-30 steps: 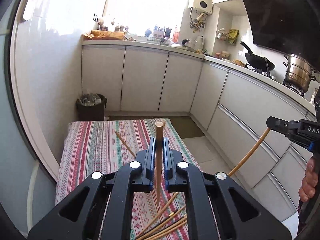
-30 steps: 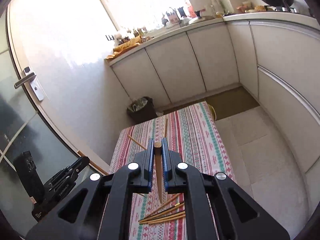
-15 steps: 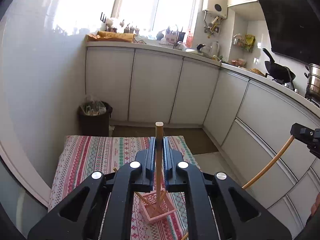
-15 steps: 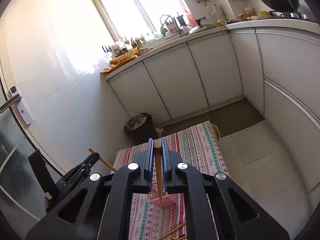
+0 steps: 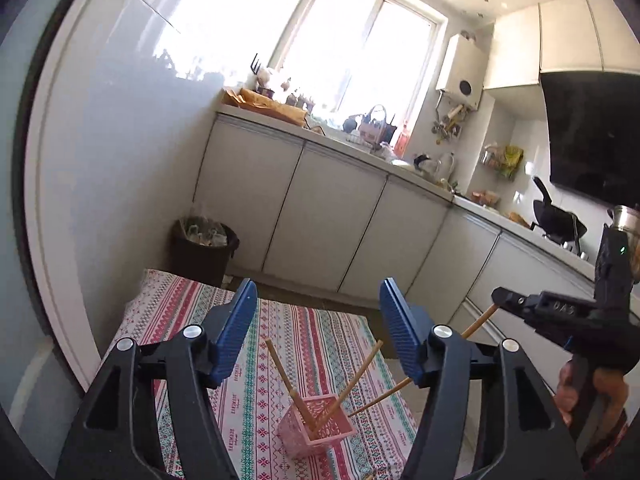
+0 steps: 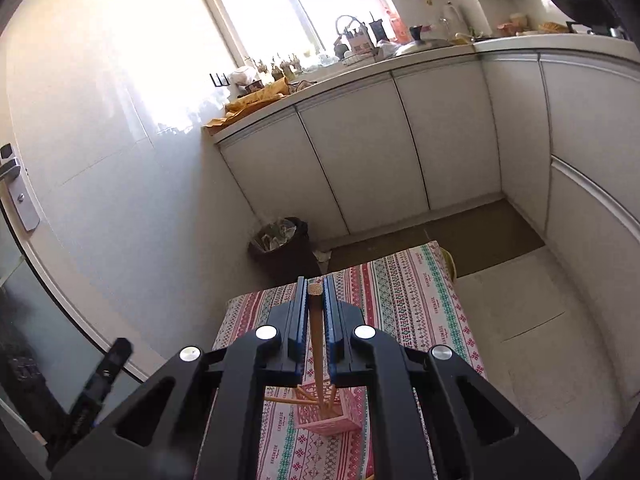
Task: Organize utensils
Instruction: 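Lower the left tool's stick into the pink basket and open while the right holds its stick, then open the right tool to drop its stick into the basket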
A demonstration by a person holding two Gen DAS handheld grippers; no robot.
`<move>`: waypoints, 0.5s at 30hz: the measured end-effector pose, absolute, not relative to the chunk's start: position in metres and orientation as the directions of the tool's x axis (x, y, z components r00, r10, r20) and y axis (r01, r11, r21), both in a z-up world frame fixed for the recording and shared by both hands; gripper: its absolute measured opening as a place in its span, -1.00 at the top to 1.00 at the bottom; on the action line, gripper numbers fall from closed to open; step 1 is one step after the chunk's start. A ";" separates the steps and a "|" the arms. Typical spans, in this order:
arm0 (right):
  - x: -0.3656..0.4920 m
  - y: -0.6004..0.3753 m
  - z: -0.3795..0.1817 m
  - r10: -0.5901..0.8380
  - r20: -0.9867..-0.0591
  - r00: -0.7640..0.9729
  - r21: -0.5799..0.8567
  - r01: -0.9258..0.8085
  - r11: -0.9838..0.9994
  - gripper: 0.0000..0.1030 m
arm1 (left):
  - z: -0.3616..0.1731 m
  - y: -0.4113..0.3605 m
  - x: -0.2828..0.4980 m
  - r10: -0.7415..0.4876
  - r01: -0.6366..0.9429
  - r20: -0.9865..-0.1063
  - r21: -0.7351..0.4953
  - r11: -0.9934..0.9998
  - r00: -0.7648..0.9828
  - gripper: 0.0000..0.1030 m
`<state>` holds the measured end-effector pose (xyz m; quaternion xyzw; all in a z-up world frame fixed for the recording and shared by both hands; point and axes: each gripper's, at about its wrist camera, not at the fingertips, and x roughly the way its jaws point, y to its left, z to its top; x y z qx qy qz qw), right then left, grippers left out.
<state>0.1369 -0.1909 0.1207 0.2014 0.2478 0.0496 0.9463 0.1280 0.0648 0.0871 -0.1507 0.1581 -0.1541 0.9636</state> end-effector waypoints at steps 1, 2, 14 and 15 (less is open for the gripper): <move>0.139 -0.185 0.122 0.192 -0.446 0.874 0.396 0.000 0.918 0.85 | 0.093 0.070 0.125 -0.342 0.246 -0.249 -0.345 0.906 0.906 -0.17; 0.141 -0.180 0.123 0.189 -0.445 0.875 0.384 -0.005 0.923 0.85 | 0.097 0.077 0.121 -0.328 0.236 -0.235 -0.348 0.907 0.915 -0.17; 0.178 -0.153 0.080 0.205 -0.508 0.836 0.374 0.000 0.927 0.10 | 0.102 0.107 0.119 -0.300 0.194 -0.253 -0.372 0.908 0.920 -0.17; 0.176 -0.156 0.081 0.204 -0.496 0.844 0.380 -0.001 0.925 0.04 | 0.102 0.106 0.119 -0.301 0.195 -0.252 -0.372 0.908 0.920 -0.17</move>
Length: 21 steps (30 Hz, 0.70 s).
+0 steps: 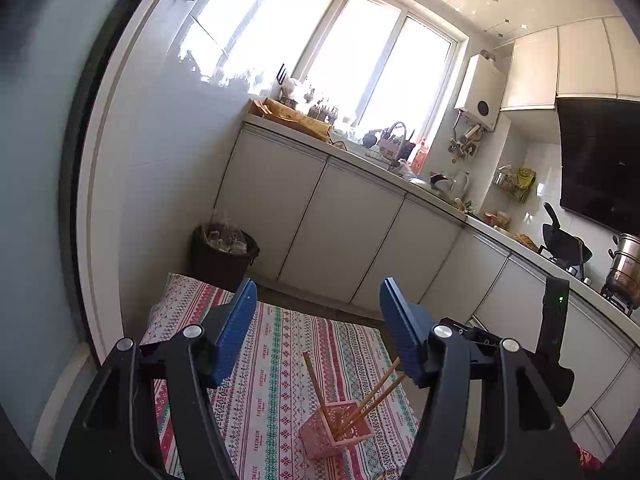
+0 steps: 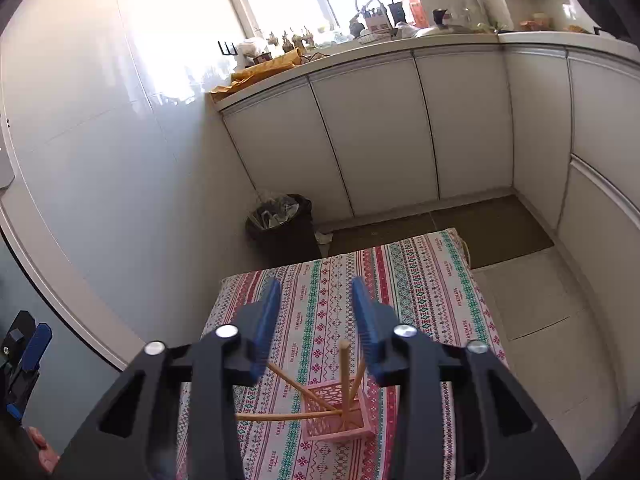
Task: Organize utensils
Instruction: 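Open the right tool to drop its stick into the basket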
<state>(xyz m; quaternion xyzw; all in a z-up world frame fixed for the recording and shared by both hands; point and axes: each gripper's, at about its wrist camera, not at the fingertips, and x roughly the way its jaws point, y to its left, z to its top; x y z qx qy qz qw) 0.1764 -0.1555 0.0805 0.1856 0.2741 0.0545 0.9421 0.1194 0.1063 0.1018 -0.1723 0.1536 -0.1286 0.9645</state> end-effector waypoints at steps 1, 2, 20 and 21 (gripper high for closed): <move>0.174 -0.157 0.082 0.200 -0.486 0.851 0.381 0.000 0.924 0.03 | 0.102 0.107 0.119 -0.303 0.197 -0.252 -0.370 0.908 0.919 -0.17; 0.171 -0.160 0.085 0.197 -0.476 0.857 0.382 -0.001 0.924 0.03 | 0.102 0.108 0.118 -0.303 0.198 -0.251 -0.369 0.908 0.919 -0.17; 0.051 -0.203 0.074 0.024 -0.362 0.932 0.358 0.115 0.927 -0.87 | 0.081 0.043 0.110 -0.359 0.287 -0.413 -0.227 0.931 0.837 -0.86; 0.046 -0.202 0.067 0.008 -0.377 0.926 0.329 0.125 0.936 -0.87 | 0.077 0.036 0.110 -0.361 0.297 -0.434 -0.210 0.932 0.825 -0.86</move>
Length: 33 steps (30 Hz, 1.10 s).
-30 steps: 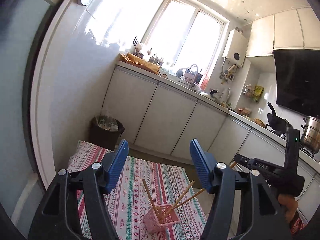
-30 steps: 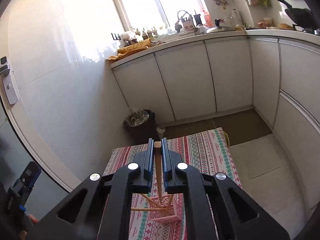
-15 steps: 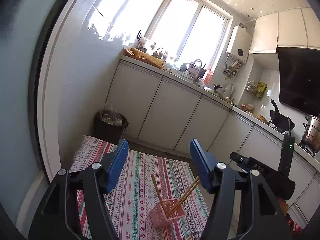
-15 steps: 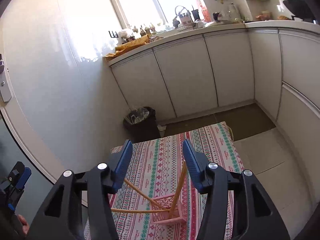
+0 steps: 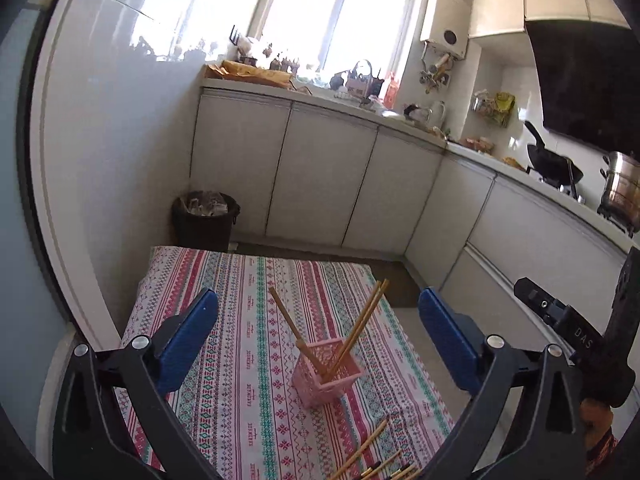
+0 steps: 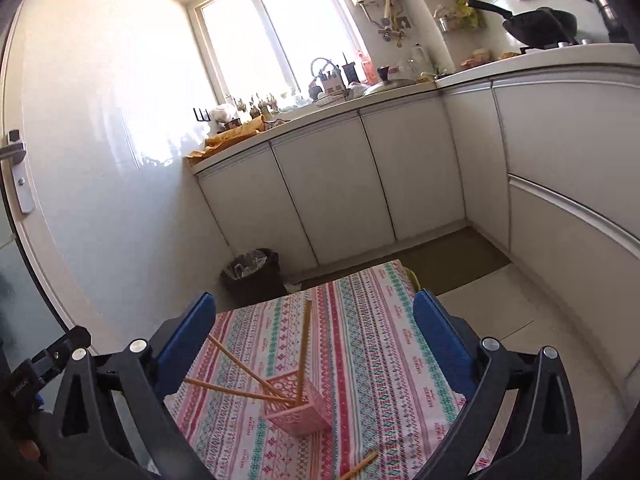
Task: Organize utensils
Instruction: 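Open the right tool to drop its stick into the basket, then lower the left tool onto the chopstick pile and grasp a stick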
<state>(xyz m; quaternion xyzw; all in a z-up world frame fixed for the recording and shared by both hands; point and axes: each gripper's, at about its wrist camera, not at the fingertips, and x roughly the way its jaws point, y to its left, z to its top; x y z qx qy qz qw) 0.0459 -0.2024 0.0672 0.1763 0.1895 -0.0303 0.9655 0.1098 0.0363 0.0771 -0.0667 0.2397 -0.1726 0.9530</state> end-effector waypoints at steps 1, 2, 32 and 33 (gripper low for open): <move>0.042 -0.203 0.059 -0.005 -0.397 0.918 0.306 0.137 0.942 -0.87 | 0.073 0.029 0.109 -0.366 0.312 -0.451 -0.193 0.930 0.814 -0.86; 0.038 -0.205 0.051 -0.006 -0.424 0.906 0.295 0.145 0.945 -0.87 | 0.067 0.022 0.108 -0.372 0.328 -0.471 -0.175 0.928 0.800 -0.86; 0.000 -0.338 -0.126 0.341 -0.740 0.580 0.659 0.521 0.542 -0.87 | -0.200 -0.184 0.175 -0.032 0.757 -0.998 0.020 0.654 0.054 0.59; 0.001 -0.338 -0.129 0.352 -0.741 0.572 0.661 0.525 0.537 -0.87 | -0.200 -0.183 0.175 -0.042 0.760 -0.998 0.011 0.650 0.050 0.65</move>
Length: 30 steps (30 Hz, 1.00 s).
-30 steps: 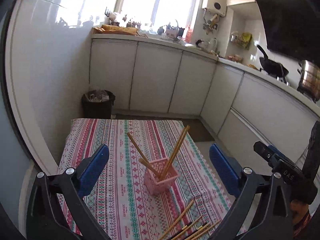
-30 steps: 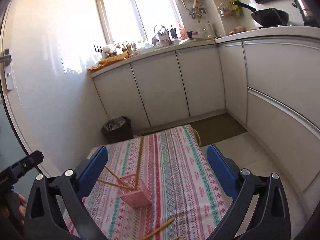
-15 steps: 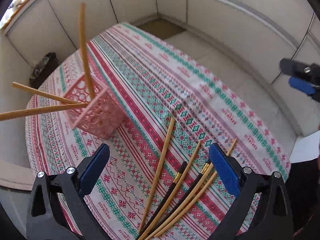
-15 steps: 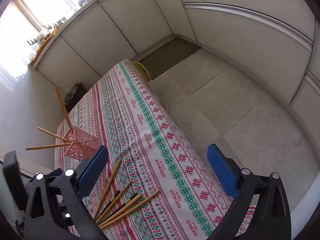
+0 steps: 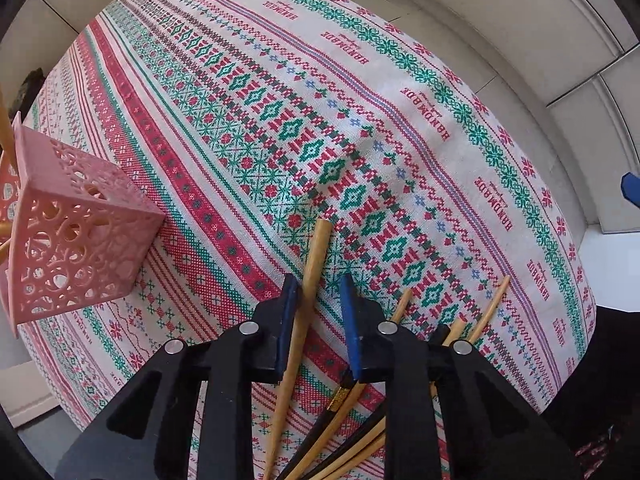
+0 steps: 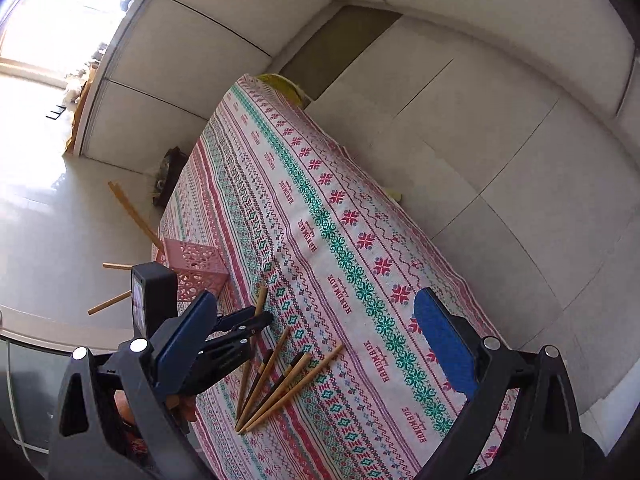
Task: Organize utensils
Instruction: 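Lower the left tool onto the chopstick pile and grasp a stick, then grasp a stick from the pile with the right tool while the left lifts its stick upright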
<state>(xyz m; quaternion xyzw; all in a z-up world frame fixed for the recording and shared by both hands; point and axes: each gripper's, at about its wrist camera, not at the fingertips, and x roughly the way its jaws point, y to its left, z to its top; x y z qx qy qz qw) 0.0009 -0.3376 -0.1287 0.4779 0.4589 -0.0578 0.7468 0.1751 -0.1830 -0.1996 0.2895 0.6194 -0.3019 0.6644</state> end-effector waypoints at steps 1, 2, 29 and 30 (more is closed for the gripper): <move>0.002 -0.337 -0.131 0.363 -0.742 0.563 0.661 0.528 0.533 -0.87 | -0.199 -0.182 0.175 -0.053 0.763 -0.997 0.004 0.647 0.051 0.67; 0.003 -0.335 -0.134 0.374 -0.745 0.552 0.660 0.530 0.533 -0.87 | -0.199 -0.179 0.174 -0.062 0.760 -0.996 0.004 0.650 0.059 0.77; 0.035 -0.229 -0.177 0.185 -0.955 0.233 0.297 0.714 0.634 0.27 | 0.018 0.065 0.020 -0.563 0.561 -0.508 -0.177 0.809 0.652 0.88; 0.039 -0.225 -0.176 0.152 -0.965 0.214 0.261 0.716 0.648 0.28 | 0.019 0.069 0.020 -0.573 0.565 -0.500 -0.189 0.804 0.649 0.88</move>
